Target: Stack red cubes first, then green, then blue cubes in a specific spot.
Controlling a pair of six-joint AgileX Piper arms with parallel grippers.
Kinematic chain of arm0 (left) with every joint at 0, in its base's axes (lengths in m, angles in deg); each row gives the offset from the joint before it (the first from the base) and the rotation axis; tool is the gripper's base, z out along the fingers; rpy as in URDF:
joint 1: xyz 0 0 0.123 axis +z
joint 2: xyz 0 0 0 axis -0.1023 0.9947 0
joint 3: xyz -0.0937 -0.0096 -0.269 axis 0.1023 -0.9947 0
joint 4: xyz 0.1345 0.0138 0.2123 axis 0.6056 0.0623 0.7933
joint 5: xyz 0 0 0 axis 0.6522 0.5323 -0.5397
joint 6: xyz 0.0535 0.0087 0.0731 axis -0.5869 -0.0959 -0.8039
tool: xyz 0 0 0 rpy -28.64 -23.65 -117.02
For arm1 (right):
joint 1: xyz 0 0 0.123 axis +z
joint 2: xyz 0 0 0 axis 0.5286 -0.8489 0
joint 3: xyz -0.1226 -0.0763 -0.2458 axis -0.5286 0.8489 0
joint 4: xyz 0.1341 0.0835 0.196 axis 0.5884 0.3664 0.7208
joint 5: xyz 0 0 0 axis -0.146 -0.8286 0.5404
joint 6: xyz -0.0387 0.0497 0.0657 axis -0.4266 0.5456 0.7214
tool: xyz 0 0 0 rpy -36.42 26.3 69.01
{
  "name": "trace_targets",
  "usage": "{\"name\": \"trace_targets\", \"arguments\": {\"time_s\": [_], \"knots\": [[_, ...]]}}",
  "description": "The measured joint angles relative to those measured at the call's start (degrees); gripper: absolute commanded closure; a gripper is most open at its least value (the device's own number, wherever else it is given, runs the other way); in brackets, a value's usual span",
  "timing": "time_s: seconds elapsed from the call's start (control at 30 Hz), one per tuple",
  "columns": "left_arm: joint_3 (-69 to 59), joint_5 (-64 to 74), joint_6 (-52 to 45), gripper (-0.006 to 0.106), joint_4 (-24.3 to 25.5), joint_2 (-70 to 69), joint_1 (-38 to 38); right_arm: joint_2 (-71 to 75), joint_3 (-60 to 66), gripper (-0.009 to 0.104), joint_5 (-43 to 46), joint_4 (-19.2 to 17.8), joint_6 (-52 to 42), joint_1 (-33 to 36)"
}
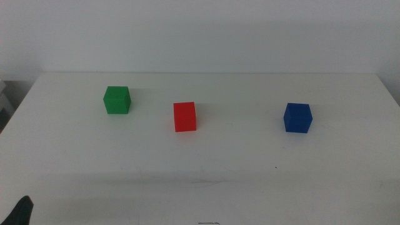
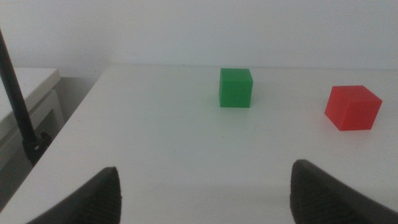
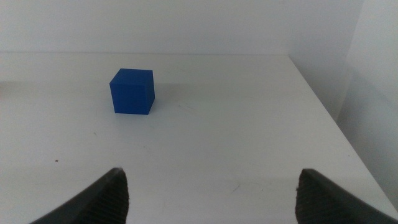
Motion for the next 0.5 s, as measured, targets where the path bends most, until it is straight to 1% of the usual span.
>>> {"name": "trace_targets", "arguments": {"time_s": [0.1,0.2,0.33,0.5], "knots": [[0.0,0.1,0.1,0.008,-1.0,0.0,0.0,0.0,0.0,0.001,0.0,0.0,0.0,0.0],[3.1,2.5,0.1,0.008,-2.0,2.4,0.0,0.0,0.0,0.001,0.0,0.0,0.0,0.0],[13.0,7.4,0.1,0.008,-2.4,10.4,0.0,0.0,0.0,0.001,0.0,0.0,0.0,0.0],[31.5,20.9,0.1,0.008,-2.9,25.7,0.0,0.0,0.0,0.001,0.0,0.0,0.0,0.0]]}}
